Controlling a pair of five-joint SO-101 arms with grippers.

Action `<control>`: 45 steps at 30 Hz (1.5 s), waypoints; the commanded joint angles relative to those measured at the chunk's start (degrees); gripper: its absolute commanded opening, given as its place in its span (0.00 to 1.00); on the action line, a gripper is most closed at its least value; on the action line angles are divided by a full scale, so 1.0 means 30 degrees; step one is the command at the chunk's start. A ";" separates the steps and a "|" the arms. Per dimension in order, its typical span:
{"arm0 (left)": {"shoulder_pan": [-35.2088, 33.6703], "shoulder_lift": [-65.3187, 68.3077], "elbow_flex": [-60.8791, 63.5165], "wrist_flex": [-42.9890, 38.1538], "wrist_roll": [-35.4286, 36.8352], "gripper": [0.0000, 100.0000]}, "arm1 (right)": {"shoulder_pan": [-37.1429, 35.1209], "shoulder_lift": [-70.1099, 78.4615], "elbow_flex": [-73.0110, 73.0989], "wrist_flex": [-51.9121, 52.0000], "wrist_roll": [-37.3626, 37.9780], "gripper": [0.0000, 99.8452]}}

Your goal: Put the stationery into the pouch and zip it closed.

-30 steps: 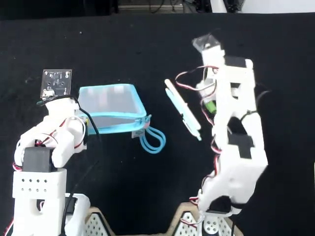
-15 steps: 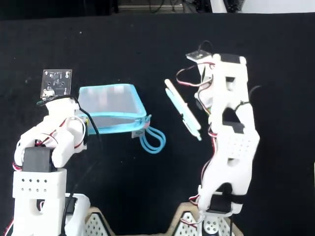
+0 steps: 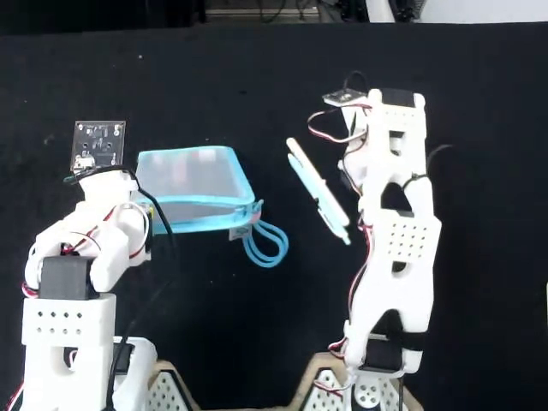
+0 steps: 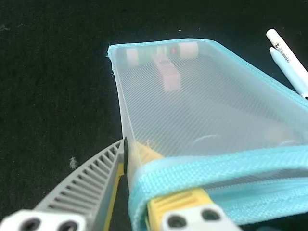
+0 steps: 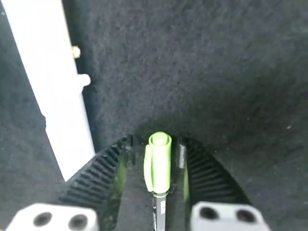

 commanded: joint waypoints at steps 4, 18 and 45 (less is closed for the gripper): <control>0.0073 -0.0264 -0.0337 0.0029 -0.0088 0.03 | 0.0205 -0.0659 -0.1597 0.0908 0.0176 0.01; 0.0073 -0.0264 -0.0396 0.0029 -0.0088 0.03 | -0.1172 -1.1560 0.5114 0.1700 0.0059 0.01; 0.0044 -0.0264 -0.0278 0.0029 -0.0088 0.03 | -1.0110 -3.1048 1.5575 -0.3839 -0.6007 0.01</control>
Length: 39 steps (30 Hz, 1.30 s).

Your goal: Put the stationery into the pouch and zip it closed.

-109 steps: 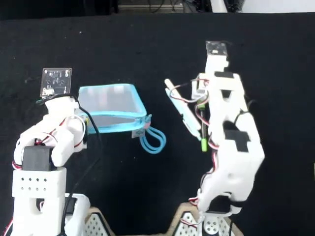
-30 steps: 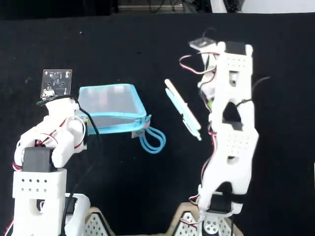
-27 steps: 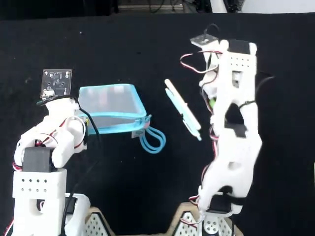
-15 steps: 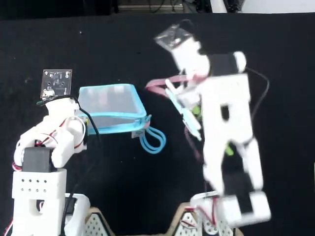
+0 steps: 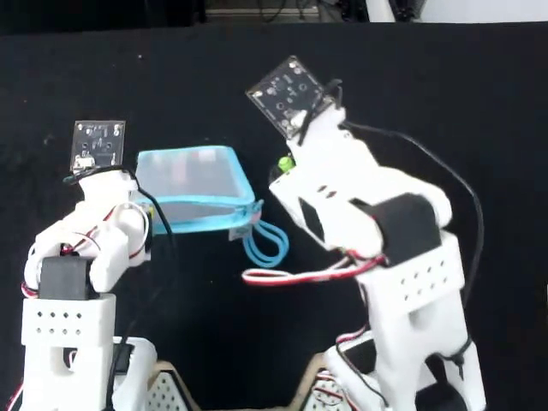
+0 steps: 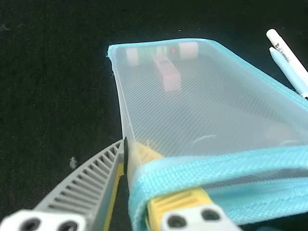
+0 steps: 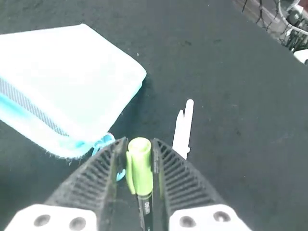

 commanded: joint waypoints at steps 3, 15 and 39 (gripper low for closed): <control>0.0044 -0.0264 -0.0308 0.0029 -0.0088 0.03 | -0.0264 -0.2066 0.0220 -0.0615 -0.0264 0.01; 0.0044 -0.0264 -0.0278 0.0000 -0.0117 0.03 | -0.3194 -0.5524 0.6081 -0.5714 -0.1817 0.01; 0.0044 -0.0234 -0.0278 0.0000 -0.0117 0.03 | -0.3575 -1.9766 2.1377 -1.8520 -0.2022 0.01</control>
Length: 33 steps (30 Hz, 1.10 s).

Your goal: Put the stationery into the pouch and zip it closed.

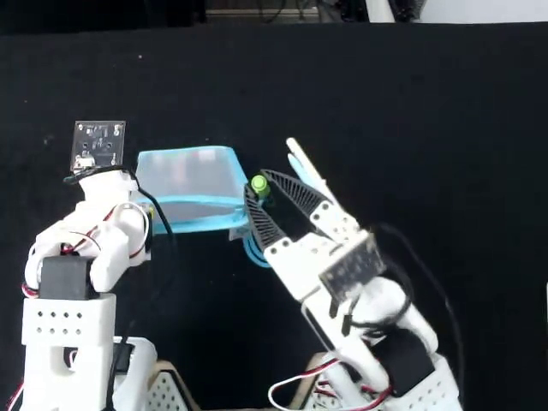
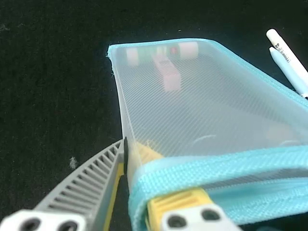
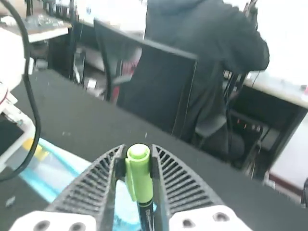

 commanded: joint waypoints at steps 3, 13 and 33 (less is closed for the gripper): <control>0.0044 -0.0205 -0.0278 0.0000 -0.0117 0.03 | -0.0147 -0.1802 0.1216 -0.1846 -0.0205 0.01; 0.0044 -0.0234 -0.0278 0.0000 -0.0117 0.03 | -0.0821 -0.3912 0.1099 -0.2432 -0.0205 0.01; 0.0044 -0.0176 -0.0249 0.0000 -0.0117 0.03 | -0.3692 -0.4440 0.0308 -0.3546 -0.0059 0.01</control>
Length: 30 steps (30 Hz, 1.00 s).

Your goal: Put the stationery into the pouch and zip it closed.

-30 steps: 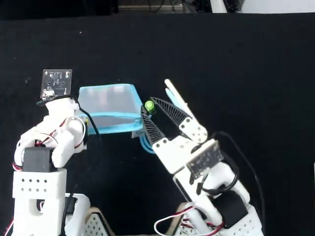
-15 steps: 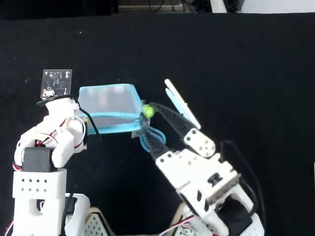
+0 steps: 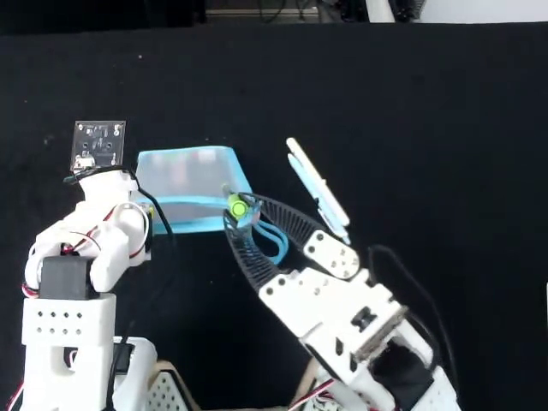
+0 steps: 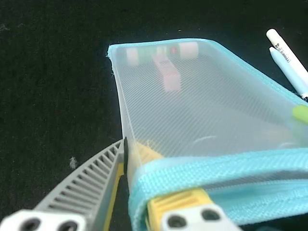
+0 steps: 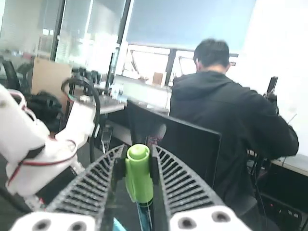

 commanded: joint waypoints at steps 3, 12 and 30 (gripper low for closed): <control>0.0044 -0.0176 -0.0249 0.0000 -0.0117 0.03 | -0.0205 -0.0571 -0.1744 -0.0322 -0.0205 0.01; 0.0044 -0.0147 -0.0249 0.0000 -0.0117 0.03 | -0.0205 -0.0601 -0.3560 0.2930 -0.1201 0.01; 0.0044 -0.0117 -0.0249 0.0000 -0.0117 0.03 | -0.0205 -0.0571 -0.4615 0.4747 -0.3341 0.01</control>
